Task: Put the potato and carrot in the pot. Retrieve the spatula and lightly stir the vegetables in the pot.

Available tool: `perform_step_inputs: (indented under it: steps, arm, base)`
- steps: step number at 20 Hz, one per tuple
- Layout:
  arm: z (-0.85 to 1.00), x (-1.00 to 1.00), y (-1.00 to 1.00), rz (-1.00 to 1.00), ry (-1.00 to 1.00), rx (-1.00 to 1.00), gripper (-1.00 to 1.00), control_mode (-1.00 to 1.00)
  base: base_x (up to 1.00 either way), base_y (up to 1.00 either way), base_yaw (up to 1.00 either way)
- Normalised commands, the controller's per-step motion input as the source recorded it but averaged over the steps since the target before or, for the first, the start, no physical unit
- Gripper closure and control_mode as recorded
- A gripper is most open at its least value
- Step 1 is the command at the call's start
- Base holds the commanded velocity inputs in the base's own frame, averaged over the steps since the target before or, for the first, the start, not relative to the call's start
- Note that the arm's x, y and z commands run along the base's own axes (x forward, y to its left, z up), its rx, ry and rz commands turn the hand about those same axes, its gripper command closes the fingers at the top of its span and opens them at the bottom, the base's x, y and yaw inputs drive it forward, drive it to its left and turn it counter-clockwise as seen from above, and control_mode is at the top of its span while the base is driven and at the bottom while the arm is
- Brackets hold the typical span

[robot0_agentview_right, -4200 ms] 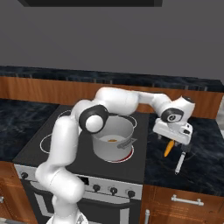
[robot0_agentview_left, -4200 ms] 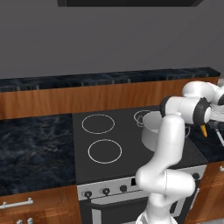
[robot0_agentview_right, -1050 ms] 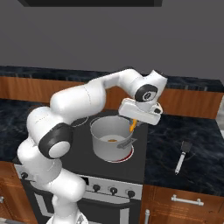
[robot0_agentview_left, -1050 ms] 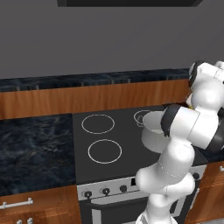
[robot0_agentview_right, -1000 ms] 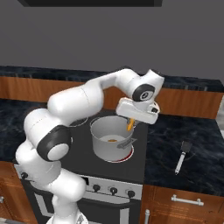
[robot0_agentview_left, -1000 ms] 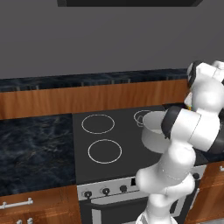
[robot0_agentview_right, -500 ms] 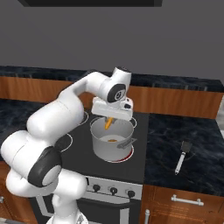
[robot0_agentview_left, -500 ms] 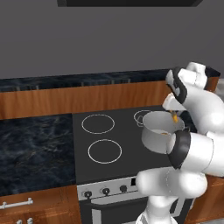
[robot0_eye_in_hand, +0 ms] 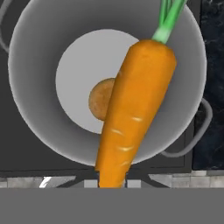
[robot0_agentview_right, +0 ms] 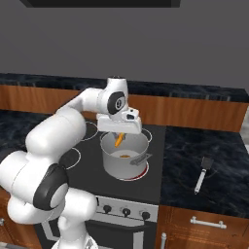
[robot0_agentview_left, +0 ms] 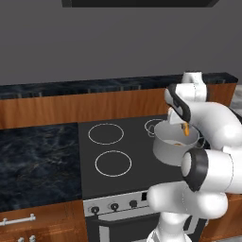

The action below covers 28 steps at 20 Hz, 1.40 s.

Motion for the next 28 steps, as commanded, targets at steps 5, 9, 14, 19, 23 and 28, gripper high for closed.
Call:
perform_step_inputs:
  steps: [5, 9, 14, 19, 23, 28]
  arm:
    - [-0.26, 0.23, 0.06, -0.11, 0.03, -0.07, 1.00, -1.00]
    - [-0.40, 0.09, 0.00, -0.11, 0.05, -0.01, 1.00, -1.00]
    - [-0.22, 0.02, 0.00, -0.09, 0.03, -0.01, 1.00, -1.00]
    - [0.00, 0.00, 0.00, -0.04, 0.00, 0.00, -1.00, -1.00]
    - [0.01, 0.00, 0.00, -0.02, 0.00, -0.02, -1.00, -1.00]
    - [0.16, 0.00, 0.00, 0.00, 0.02, -0.05, -1.00, -1.00]
  base:
    - [0.00, 0.00, 0.00]
    - [0.00, 0.00, 0.00]
    - [0.00, 0.00, 0.00]
    - [0.00, 0.00, 0.00]
    - [0.00, 0.00, 0.00]
    - [0.00, 0.00, 0.00]
